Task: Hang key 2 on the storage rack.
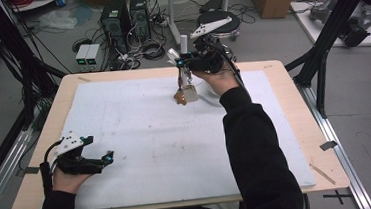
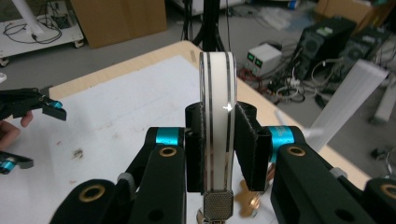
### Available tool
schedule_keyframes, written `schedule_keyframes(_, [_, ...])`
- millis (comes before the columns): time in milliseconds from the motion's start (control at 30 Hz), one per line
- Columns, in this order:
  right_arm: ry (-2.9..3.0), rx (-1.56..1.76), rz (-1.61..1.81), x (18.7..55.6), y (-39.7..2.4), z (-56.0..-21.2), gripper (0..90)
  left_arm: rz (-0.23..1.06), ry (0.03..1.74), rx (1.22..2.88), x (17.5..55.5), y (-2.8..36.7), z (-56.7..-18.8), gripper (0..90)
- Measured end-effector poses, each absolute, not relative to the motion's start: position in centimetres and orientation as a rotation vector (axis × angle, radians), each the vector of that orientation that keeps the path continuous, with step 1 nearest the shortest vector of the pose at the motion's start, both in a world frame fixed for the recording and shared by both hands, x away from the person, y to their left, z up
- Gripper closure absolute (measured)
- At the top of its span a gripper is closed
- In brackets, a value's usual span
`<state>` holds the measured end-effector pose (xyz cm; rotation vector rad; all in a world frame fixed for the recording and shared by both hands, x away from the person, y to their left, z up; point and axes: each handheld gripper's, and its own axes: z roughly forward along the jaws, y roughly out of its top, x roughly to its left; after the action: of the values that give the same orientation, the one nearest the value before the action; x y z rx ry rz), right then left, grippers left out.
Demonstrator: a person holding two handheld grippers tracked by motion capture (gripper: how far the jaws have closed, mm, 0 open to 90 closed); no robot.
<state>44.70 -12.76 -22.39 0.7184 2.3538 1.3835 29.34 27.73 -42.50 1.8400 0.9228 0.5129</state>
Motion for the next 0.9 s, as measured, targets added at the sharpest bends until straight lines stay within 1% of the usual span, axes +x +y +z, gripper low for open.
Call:
schedule_keyframes(100, [2.339,0.690,1.390,45.4,-13.0,-22.0,74.7,0.513,0.921,1.836,29.4,27.8,-42.5,1.7])
schedule_keyframes(533, [2.223,0.828,1.271,47.7,-12.9,-20.2,74.7,0.510,0.918,1.826,29.5,27.9,-42.5,1.7])
schedule_keyframes(900, [2.182,0.885,1.283,49.9,-11.9,-19.2,74.7,0.502,0.917,1.813,29.6,27.9,-42.5,1.7])
